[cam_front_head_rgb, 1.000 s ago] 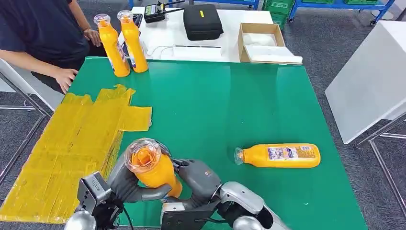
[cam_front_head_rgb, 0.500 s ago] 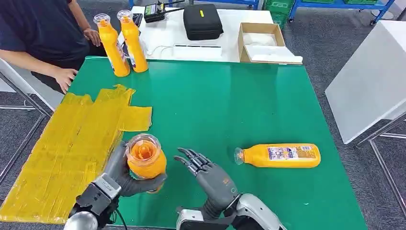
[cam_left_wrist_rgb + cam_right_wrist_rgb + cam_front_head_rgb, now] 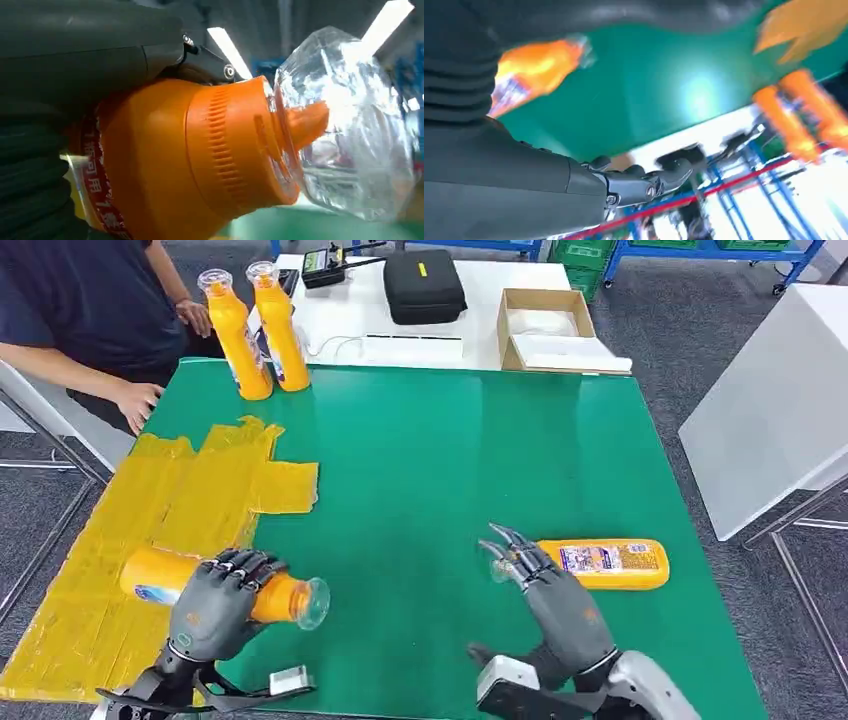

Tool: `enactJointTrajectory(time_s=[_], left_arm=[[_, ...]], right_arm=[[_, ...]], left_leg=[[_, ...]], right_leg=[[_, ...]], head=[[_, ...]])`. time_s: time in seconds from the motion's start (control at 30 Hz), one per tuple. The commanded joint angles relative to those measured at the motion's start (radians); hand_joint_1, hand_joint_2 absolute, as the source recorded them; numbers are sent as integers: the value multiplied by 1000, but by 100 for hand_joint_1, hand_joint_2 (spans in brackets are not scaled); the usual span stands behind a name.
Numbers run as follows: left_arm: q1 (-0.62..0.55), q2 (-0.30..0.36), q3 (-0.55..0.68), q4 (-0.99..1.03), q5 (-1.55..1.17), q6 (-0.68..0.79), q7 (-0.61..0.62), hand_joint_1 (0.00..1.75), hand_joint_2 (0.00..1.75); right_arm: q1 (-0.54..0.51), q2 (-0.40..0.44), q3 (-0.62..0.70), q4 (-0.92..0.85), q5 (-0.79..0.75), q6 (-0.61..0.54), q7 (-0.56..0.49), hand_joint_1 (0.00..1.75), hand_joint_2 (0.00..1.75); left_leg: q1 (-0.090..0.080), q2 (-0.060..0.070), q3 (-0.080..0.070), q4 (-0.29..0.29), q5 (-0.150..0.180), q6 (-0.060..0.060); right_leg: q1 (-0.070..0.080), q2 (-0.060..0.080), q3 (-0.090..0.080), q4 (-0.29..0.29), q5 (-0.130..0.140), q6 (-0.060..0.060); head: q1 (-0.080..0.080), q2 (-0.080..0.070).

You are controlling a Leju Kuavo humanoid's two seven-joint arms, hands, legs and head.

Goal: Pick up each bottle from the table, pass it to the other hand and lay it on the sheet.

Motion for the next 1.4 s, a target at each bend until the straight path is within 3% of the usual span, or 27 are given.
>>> enactJointTrajectory(time_s=[0.03, 0.2, 0.9, 0.93, 1.0, 1.03, 1.07, 1.23, 1.3, 1.33, 1.4], left_arm=[[-92, 77, -116, 357, -79, -6, 36, 175, 175], [-140, 73, -177, 585, -107, 38, 61, 175, 175], [-156, 84, -195, 610, -119, -15, 101, 175, 175], [-156, 84, -195, 610, -119, -15, 101, 147, 175], [-157, 83, -193, 612, -117, -16, 105, 147, 175], [-157, 83, -193, 612, -117, -16, 105, 56, 175], [-157, 77, -190, 614, -112, -18, 111, 0, 175], [-145, 68, -162, 565, -74, -16, 124, 0, 175], [-145, 62, -143, 535, -59, -15, 123, 0, 175], [-146, 60, -140, 528, -52, -15, 118, 0, 175], [-146, 55, -122, 496, -15, -26, 98, 0, 175]], right_arm=[[25, -76, -144, 10, -64, 88, -11, 0, 0], [53, -71, -131, 20, -25, 105, -39, 0, 0], [52, -65, -114, 38, -5, 111, -34, 0, 0], [52, -65, -114, 38, -5, 111, -34, 0, 0], [55, -66, -115, 40, -3, 110, -33, 0, 0], [55, -66, -115, 40, -3, 110, -33, 0, 0], [62, -66, -116, 40, -2, 110, -32, 0, 0], [106, -87, -127, 46, 46, 92, -14, 0, 0], [119, -136, -137, 61, 166, 79, 18, 0, 0], [122, -142, -145, 69, 173, 79, 22, 0, 175], [128, -158, -183, 114, 114, 122, 31, 0, 175]], left_leg=[[-1, -2, 3, -2, 1, 1], [-2, -1, 6, -5, 1, 1], [-2, 0, 5, -3, 3, 1], [-2, 0, 5, -3, 3, 1], [-2, 0, 5, -3, 4, 1], [-2, 0, 5, -4, 6, 1], [-2, 1, 5, -5, 7, 0], [-2, -2, 6, -3, 7, 1], [-1, -1, 5, -2, 7, 2], [-1, -2, 6, -2, 7, 1], [-1, -2, 5, -2, 7, 2]], right_leg=[[-1, -2, 3, -1, 0, -1], [-1, -2, 6, -3, 1, -2], [-1, -1, 6, -3, 3, -4], [-1, -1, 7, -2, 3, -4], [-1, -1, 7, -2, 3, -3], [-1, -1, 7, -3, 4, -4], [-1, 0, 6, -4, 5, -4], [-1, -3, 7, -3, 5, -5], [-1, -2, 6, -2, 5, -5], [-1, -3, 7, -1, 5, -5], [0, -3, 7, -2, 6, -4]], head=[[0, 0], [0, 0], [0, 0], [0, 0], [0, 0], [0, 0], [0, 0], [0, 0], [0, 0], [0, 0], [0, 0]])
